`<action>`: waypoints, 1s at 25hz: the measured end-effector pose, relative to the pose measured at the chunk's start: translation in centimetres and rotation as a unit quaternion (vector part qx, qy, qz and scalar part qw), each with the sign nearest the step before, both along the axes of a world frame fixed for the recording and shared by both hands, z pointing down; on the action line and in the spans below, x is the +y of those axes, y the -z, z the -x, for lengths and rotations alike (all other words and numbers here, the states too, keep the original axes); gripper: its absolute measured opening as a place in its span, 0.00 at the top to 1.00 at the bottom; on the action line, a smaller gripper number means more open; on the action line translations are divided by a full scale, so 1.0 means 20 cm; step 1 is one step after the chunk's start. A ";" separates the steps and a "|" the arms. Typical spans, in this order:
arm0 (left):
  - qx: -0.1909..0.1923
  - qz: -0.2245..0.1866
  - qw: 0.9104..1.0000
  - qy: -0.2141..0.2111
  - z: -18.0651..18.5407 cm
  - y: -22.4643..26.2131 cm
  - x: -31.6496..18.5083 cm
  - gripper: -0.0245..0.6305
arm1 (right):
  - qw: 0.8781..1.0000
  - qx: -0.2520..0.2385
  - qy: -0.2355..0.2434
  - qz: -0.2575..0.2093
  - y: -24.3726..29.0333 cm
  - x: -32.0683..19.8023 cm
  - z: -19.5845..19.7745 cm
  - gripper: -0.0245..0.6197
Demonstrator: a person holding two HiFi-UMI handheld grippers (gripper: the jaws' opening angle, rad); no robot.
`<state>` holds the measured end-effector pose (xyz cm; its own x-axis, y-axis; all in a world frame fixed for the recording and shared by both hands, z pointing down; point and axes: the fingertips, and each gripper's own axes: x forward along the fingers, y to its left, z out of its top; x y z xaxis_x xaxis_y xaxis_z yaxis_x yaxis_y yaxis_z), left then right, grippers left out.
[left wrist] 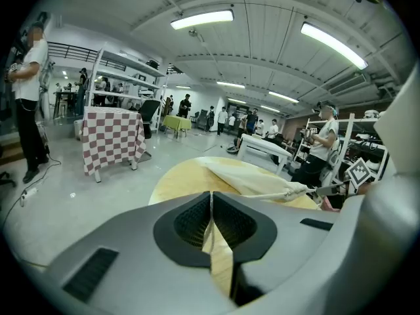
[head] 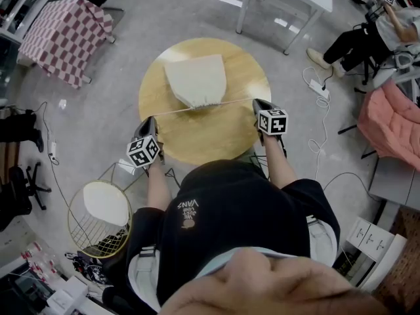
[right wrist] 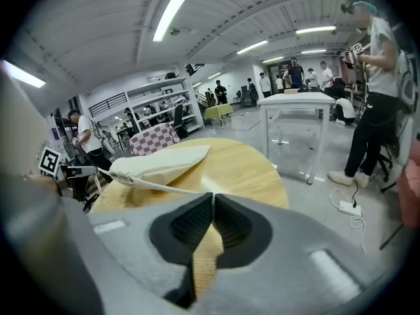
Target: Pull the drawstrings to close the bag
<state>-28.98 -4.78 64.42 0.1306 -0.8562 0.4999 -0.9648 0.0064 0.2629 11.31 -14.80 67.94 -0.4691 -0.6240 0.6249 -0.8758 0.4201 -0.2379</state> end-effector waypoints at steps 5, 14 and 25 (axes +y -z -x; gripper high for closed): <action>0.003 0.009 1.000 -0.002 0.00 -0.04 0.02 0.93 | 1.000 0.000 -0.005 0.004 -0.02 0.02 0.01 0.95; 0.023 0.033 0.999 -0.012 -0.03 -0.11 0.05 0.93 | 1.000 0.002 -0.001 0.023 -0.07 0.06 0.03 0.94; 0.035 0.042 0.998 -0.025 -0.07 -0.13 0.08 0.93 | 1.000 -0.011 0.002 0.017 -0.06 0.08 0.05 0.91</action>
<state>-27.57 -3.18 66.97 0.2089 -0.8030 0.5582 -0.9436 -0.0155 0.3308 10.32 -13.15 69.04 -0.4859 -0.6003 0.6353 -0.8682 0.4153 -0.2715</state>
